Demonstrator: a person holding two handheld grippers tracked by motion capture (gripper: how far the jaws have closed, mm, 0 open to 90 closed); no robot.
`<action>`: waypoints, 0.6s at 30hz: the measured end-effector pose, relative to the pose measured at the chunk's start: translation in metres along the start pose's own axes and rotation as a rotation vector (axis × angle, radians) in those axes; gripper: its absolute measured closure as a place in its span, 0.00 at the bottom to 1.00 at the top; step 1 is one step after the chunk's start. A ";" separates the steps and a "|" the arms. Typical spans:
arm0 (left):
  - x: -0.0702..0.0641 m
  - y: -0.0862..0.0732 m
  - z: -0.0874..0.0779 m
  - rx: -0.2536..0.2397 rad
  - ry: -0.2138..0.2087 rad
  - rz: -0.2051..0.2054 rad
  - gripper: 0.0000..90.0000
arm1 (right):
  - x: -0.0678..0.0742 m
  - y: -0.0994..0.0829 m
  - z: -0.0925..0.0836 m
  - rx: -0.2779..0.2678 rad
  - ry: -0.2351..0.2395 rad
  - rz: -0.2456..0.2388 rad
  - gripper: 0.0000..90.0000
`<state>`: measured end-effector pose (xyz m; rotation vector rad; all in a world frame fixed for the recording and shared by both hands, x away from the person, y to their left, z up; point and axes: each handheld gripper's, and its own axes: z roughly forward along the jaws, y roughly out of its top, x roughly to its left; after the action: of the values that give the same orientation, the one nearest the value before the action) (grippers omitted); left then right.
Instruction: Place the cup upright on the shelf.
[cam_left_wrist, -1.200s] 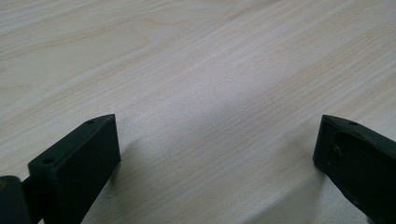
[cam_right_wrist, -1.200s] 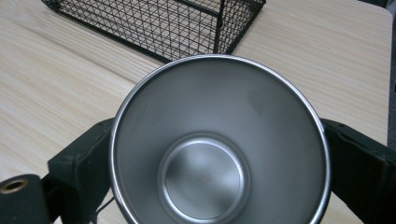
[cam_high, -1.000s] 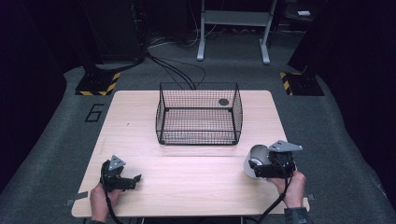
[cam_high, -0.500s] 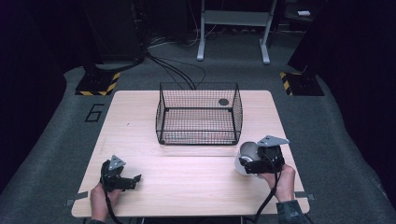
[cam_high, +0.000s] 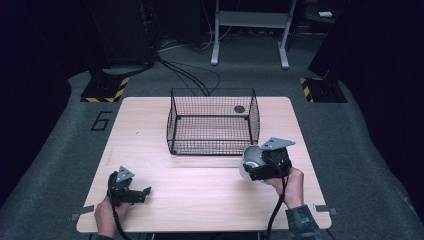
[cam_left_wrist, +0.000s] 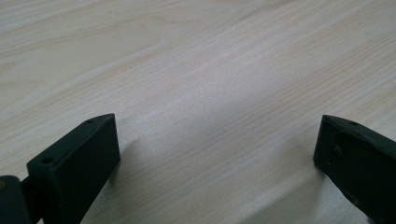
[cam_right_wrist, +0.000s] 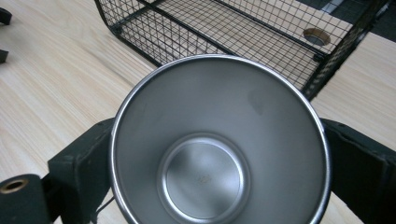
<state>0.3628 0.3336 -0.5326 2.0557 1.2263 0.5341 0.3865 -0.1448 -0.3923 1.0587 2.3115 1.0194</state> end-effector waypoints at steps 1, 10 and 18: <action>0.000 0.000 0.000 0.002 -0.002 -0.001 0.00 | 0.001 0.002 0.000 -0.001 0.001 -0.006 0.06; 0.000 0.000 0.000 0.000 0.000 0.000 0.00 | 0.005 0.021 0.006 -0.005 0.014 -0.032 0.06; 0.000 0.000 0.000 0.000 0.000 0.000 0.00 | 0.006 0.034 0.017 -0.004 0.045 -0.042 0.06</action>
<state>0.3628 0.3336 -0.5326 2.0558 1.2263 0.5338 0.4096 -0.1177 -0.3781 0.9907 2.3559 1.0409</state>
